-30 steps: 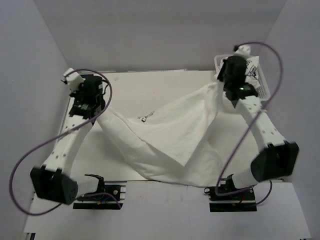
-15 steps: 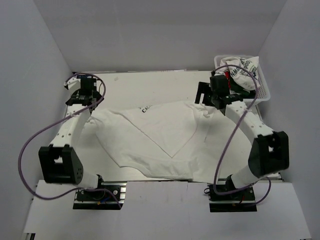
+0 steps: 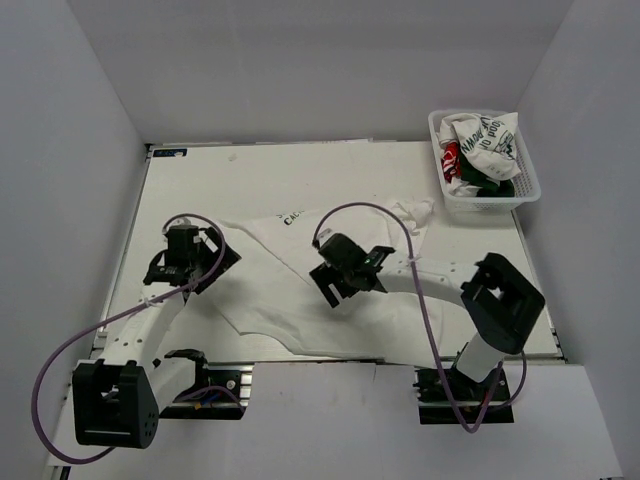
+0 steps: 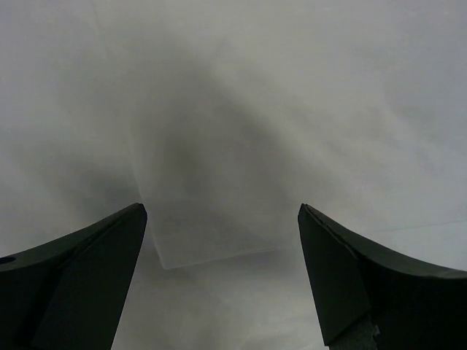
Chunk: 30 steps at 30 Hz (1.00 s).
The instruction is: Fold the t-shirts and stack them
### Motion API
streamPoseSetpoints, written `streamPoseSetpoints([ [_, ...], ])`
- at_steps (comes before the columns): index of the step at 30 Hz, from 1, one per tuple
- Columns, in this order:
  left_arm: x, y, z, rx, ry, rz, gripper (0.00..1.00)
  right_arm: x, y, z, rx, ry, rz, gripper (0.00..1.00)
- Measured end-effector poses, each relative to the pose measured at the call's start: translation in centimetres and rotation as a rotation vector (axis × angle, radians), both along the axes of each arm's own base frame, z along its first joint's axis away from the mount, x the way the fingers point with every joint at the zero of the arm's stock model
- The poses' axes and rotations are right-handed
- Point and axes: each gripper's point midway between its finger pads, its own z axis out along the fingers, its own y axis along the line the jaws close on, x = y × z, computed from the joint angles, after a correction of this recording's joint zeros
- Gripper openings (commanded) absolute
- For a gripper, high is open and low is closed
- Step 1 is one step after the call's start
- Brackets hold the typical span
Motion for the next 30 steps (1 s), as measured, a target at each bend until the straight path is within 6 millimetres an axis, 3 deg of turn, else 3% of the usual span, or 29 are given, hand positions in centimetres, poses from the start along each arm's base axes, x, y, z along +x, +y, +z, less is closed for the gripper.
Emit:
streamPoseSetpoints([
  [4,-1.6,-0.8,-2.2,-0.038,0.038,-0.030,1.00,-2.1,0.4,-2.7,-0.109,0.011,0.063,0.90],
  [6,-1.9,-1.2,-2.8,-0.055,0.034,-0.046,1.00,-2.1,0.7,-2.5,-0.110,-0.009,0.068,0.89],
  [9,-2.5,-1.5,-3.9,-0.068,0.037,-0.060,1.00,-2.1,0.8,-2.7,-0.115,-0.019,0.046,0.78],
  [10,-2.8,-1.5,-4.3,-0.068,0.045,-0.064,1.00,-2.1,0.8,-2.7,-0.114,-0.022,0.037,0.74],
  [13,-3.2,-1.4,-4.9,-0.063,0.058,-0.068,1.00,-1.7,0.6,-2.7,-0.125,-0.043,0.008,0.28],
  [14,-3.1,-1.4,-5.0,-0.059,0.058,-0.067,1.00,-1.5,0.5,-2.7,-0.129,-0.050,-0.009,0.20],
  [17,-3.0,-1.1,-5.3,-0.045,0.064,-0.059,1.00,-0.8,0.0,-2.5,-0.146,-0.082,-0.042,0.10],
  [19,-3.0,-1.0,-5.7,-0.038,0.077,-0.053,1.00,-0.5,-0.2,-2.4,-0.152,-0.096,-0.052,0.08],
  [20,-3.1,-0.8,-6.1,-0.030,0.093,-0.046,1.00,-0.5,-0.3,-2.2,-0.152,-0.101,-0.054,0.18],
  [21,-3.0,-0.7,-6.3,-0.026,0.101,-0.038,1.00,-0.4,-0.2,-2.1,-0.149,-0.104,-0.055,0.20],
  [30,-1.1,0.7,-6.6,0.033,0.162,0.043,1.00,-0.8,0.1,-1.8,-0.140,-0.082,-0.025,0.18],
])
